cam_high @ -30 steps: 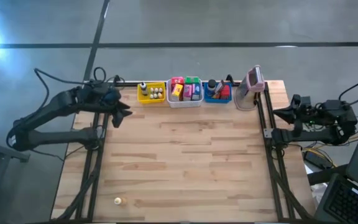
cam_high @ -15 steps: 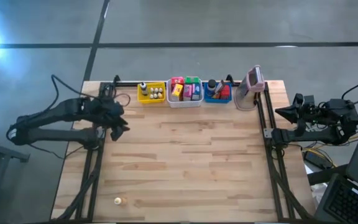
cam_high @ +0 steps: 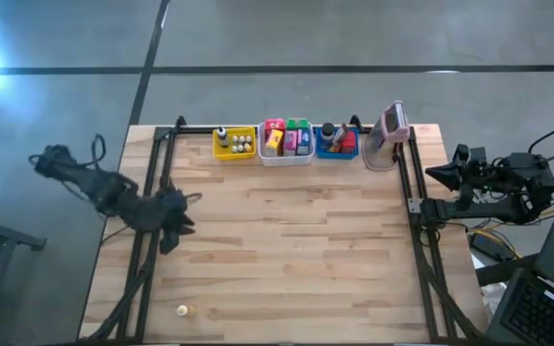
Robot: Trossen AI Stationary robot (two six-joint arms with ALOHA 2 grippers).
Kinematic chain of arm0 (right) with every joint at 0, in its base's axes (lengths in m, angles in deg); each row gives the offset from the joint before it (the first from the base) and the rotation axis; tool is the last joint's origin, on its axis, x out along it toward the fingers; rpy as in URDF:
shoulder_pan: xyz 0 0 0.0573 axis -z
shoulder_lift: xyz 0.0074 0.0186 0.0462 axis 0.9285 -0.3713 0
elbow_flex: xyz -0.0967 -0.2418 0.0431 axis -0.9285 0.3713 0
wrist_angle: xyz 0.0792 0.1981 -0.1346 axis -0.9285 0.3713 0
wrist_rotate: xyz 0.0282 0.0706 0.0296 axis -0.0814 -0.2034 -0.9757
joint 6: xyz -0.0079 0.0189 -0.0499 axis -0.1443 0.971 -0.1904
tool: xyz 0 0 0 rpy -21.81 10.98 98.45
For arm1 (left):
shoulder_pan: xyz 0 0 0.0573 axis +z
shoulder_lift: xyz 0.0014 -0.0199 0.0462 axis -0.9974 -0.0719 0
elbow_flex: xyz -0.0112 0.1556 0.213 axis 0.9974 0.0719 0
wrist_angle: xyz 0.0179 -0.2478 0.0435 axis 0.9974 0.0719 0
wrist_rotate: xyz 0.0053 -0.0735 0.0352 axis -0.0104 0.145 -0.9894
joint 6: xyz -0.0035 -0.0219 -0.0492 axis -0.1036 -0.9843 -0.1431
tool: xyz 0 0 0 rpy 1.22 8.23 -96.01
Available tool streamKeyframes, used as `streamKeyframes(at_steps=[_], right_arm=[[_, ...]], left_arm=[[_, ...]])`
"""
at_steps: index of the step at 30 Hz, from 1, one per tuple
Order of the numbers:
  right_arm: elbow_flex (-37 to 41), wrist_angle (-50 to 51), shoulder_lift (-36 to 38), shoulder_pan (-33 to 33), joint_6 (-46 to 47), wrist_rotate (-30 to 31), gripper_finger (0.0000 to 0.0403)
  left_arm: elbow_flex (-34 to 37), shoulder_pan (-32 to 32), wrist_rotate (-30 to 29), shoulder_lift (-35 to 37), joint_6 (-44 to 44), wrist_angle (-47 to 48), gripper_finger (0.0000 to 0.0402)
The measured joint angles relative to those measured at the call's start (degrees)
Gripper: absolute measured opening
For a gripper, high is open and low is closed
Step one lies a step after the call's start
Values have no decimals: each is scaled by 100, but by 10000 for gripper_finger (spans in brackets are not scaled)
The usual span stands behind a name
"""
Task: Pick & Place Kitchen Items
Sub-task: Put the yellow food coloring bottle into the yellow basket
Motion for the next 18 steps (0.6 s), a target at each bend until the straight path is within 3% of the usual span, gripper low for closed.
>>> streamKeyframes(at_steps=[5,9,18], right_arm=[[1,-2,0,0,0,0,8],[1,-2,0,0,0,0,8],[1,-2,0,0,0,0,8]], left_arm=[[-3,-1378,-595,-320,-1497,14,106],[-36,-2109,-674,-621,-2367,180,106],[-404,-2336,-614,-1421,-2359,249,106]])
